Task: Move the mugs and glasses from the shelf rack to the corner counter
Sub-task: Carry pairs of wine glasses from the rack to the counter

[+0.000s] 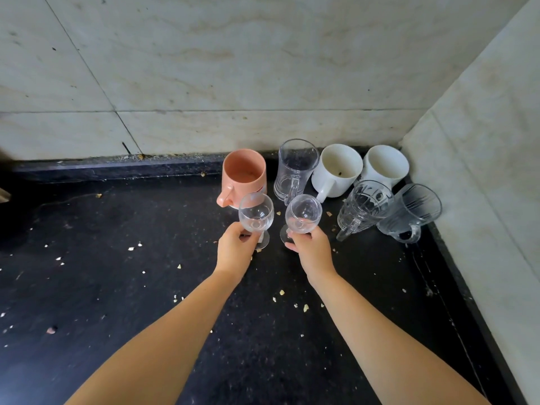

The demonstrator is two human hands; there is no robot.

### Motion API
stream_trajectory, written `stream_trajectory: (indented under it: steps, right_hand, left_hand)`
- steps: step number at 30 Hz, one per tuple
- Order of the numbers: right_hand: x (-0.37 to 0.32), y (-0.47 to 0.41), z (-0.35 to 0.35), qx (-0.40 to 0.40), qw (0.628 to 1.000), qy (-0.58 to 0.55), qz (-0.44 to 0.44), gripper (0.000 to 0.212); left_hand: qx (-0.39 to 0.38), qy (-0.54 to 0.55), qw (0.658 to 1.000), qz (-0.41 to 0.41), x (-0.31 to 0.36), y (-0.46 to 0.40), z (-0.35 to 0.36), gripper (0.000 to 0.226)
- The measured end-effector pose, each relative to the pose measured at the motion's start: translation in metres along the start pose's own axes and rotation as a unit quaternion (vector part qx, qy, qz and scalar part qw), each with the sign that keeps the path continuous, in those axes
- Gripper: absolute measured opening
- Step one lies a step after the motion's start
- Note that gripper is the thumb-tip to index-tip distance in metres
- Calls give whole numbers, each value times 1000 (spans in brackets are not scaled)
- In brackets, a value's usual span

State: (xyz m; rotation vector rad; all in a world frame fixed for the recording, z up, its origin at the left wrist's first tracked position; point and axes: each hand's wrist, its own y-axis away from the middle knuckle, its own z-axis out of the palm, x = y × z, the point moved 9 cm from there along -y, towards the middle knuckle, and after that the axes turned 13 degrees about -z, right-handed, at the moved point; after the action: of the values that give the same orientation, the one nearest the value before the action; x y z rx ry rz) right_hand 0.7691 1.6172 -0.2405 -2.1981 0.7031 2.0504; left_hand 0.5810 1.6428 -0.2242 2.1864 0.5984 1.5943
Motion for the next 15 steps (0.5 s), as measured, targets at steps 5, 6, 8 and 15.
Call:
stream_trajectory:
  steps: [5,6,8,15]
  right_hand:
    - [-7,5,0,-4,1000,4,-20,28]
    - [-8,7,-1,-3,1000,10,-19,30]
    - [-9,11,-4,-1,1000,28,-13,35]
    - [-15,32,-11,6,1000,26,-4,39]
  left_hand:
    - [-4,-12,1000,22,5,2,-1,11]
    - [-4,-16,1000,23,5,3,-2,13]
    - [-3,-24,1000,20,4,4,-5,20]
    - [24,-69,997,27,0,12,-25,34]
